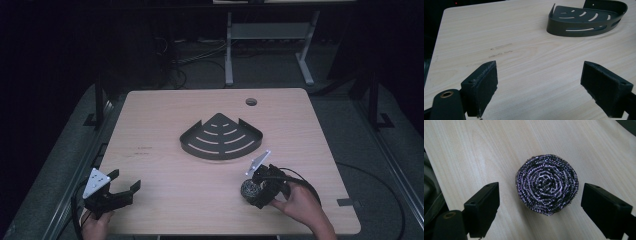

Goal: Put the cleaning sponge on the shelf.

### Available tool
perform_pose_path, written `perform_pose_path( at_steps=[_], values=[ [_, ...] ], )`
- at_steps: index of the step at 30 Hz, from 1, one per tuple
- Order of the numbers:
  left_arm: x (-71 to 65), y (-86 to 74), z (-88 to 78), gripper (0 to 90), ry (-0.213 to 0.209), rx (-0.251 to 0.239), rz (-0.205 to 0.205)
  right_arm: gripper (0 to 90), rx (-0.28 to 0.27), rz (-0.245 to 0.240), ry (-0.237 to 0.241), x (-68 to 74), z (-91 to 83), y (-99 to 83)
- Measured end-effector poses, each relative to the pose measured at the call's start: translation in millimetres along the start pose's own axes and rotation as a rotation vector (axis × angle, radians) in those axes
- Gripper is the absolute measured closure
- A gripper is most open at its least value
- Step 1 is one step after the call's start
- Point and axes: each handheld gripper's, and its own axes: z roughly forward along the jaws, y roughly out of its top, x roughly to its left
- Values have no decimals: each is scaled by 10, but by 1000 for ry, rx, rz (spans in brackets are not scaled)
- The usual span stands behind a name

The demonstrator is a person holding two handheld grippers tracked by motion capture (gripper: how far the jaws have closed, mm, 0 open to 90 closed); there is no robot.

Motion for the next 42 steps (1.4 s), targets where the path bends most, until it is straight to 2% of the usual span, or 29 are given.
perform_pose_path(
  at_steps=[13,16,25,34,42],
  values=[
    [-10,3,8,133,-4,0,2,152,18,6,6,-35,104,29],
    [-15,4,10,133,-3,4,6,166,37,5,-3,-46,140,39],
    [-14,4,11,134,-5,2,3,187,49,1,-12,-56,178,54],
    [-21,9,13,134,-8,0,5,271,65,-16,-20,-38,229,86],
    [-24,9,15,134,-9,2,5,299,58,-20,-15,-24,208,92]
  ],
)
